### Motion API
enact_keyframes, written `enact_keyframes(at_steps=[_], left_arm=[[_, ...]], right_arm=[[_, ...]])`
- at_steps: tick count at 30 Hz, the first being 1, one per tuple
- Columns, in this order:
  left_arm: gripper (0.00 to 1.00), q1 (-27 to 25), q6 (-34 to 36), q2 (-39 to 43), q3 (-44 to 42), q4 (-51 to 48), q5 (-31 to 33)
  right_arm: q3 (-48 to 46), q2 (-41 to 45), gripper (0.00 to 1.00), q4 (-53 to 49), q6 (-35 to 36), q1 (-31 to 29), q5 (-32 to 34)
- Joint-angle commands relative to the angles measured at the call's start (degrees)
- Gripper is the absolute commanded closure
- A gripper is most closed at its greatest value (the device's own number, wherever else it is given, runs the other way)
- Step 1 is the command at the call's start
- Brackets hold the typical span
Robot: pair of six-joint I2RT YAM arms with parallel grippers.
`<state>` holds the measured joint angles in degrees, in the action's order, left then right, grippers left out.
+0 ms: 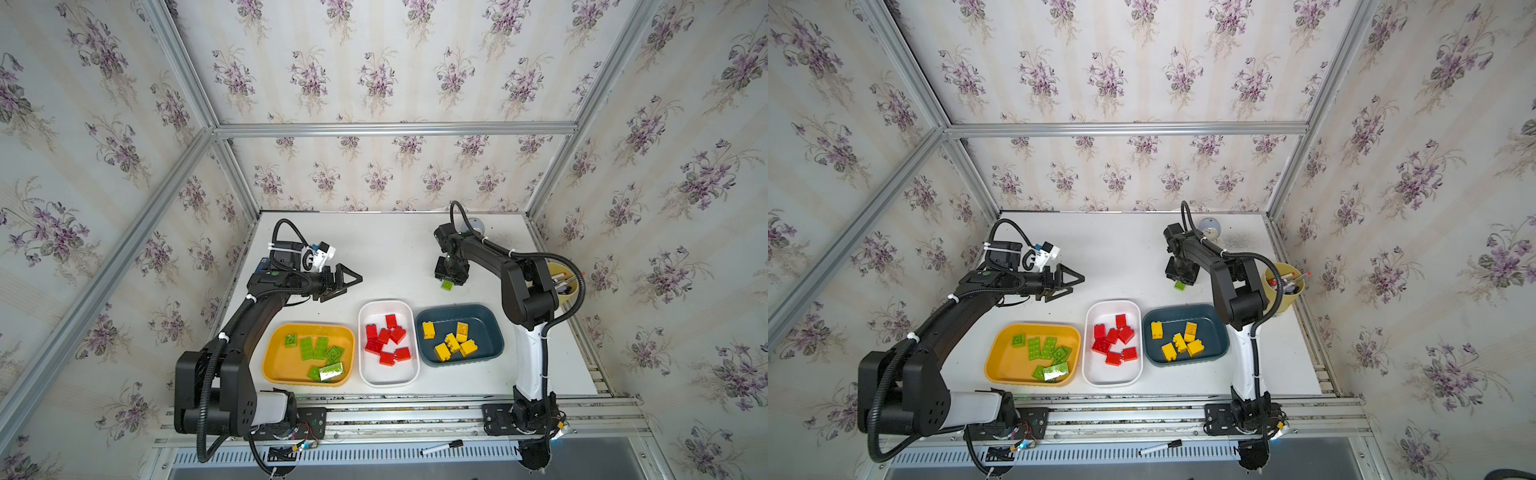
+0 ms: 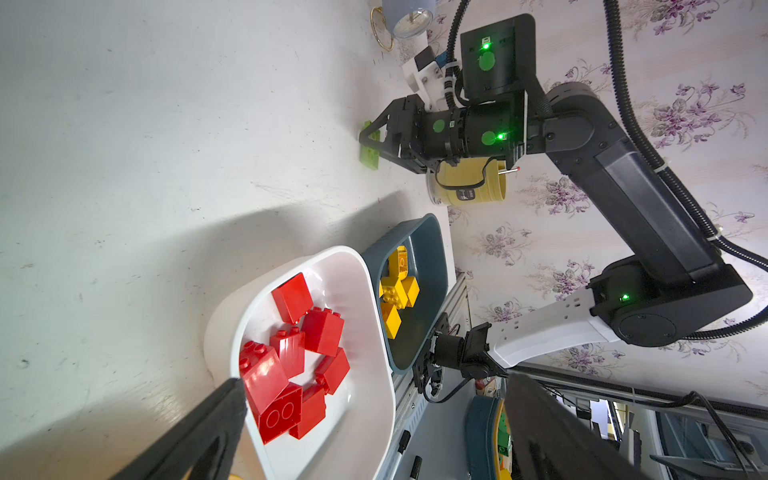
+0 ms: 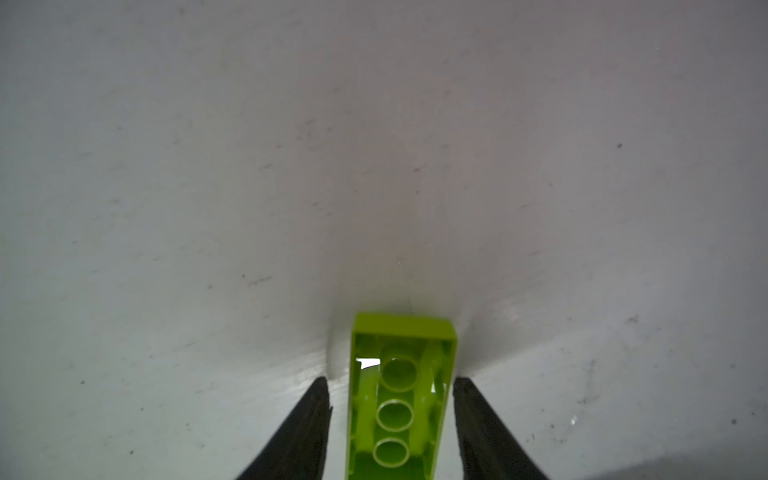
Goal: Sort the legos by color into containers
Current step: 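Move the right gripper to the lime-green 2x4 brick and grasp it, then carry the lime-green brick with the right gripper and release it into the yellow tray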
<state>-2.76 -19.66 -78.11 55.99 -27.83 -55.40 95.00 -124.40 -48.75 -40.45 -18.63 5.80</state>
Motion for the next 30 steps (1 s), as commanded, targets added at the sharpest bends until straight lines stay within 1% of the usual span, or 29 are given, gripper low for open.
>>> enact_keyframes(at_steps=[1, 5, 7, 9, 11, 14, 18, 21, 25, 27, 30], left_arm=[[0.01, 0.0, 0.6, 0.2, -0.1, 0.6, -0.4], [0.01, 0.0, 0.5, 0.1, 0.0, 0.6, -0.4], [0.01, 0.1, 0.5, 0.4, 0.1, 0.6, -0.3], [0.01, 0.3, 0.4, 0.6, 0.2, 0.6, -0.3], [0.01, 0.6, 0.5, 0.6, 0.1, 0.5, -0.3], [0.01, 1.5, 0.7, 0.6, -0.2, 0.5, -0.6], [0.01, 3.1, 0.7, 0.6, -0.4, 0.5, -0.1], [0.01, 4.5, 0.2, 0.5, -0.2, 0.5, 1.0], [0.01, 6.2, -0.4, 0.3, 0.6, 0.2, 2.9], [0.01, 7.1, -1.1, 0.2, 1.0, 0.0, 3.9], [0.01, 7.8, -1.5, -0.1, 1.8, -0.6, 4.9]], right_arm=[[1.1, -1.0, 0.54, -1.2, 0.8, 0.1, 2.0], [0.6, -1.1, 0.64, -0.9, 1.5, 0.0, 2.0], [0.1, -0.5, 0.71, -0.7, 2.3, 0.0, 1.9], [-0.6, 0.9, 0.77, -0.4, 3.5, 0.0, 1.3], [-0.9, 3.2, 0.81, 0.1, 6.0, -0.3, -0.3], [-0.9, 7.6, 0.81, 0.7, 11.3, -2.3, -2.6], [-3.2, 15.1, 0.8, 4.1, 18.4, -6.9, -10.0], [-6.4, 20.0, 0.8, 7.8, 19.3, -11.0, -16.0], [-9.5, 24.4, 0.8, 14.0, 18.2, -19.3, -22.2], [-11.4, 25.7, 0.79, 18.6, 17.4, -23.0, -25.5], [-14.5, 26.3, 0.79, 27.4, 18.1, -28.5, -29.9]])
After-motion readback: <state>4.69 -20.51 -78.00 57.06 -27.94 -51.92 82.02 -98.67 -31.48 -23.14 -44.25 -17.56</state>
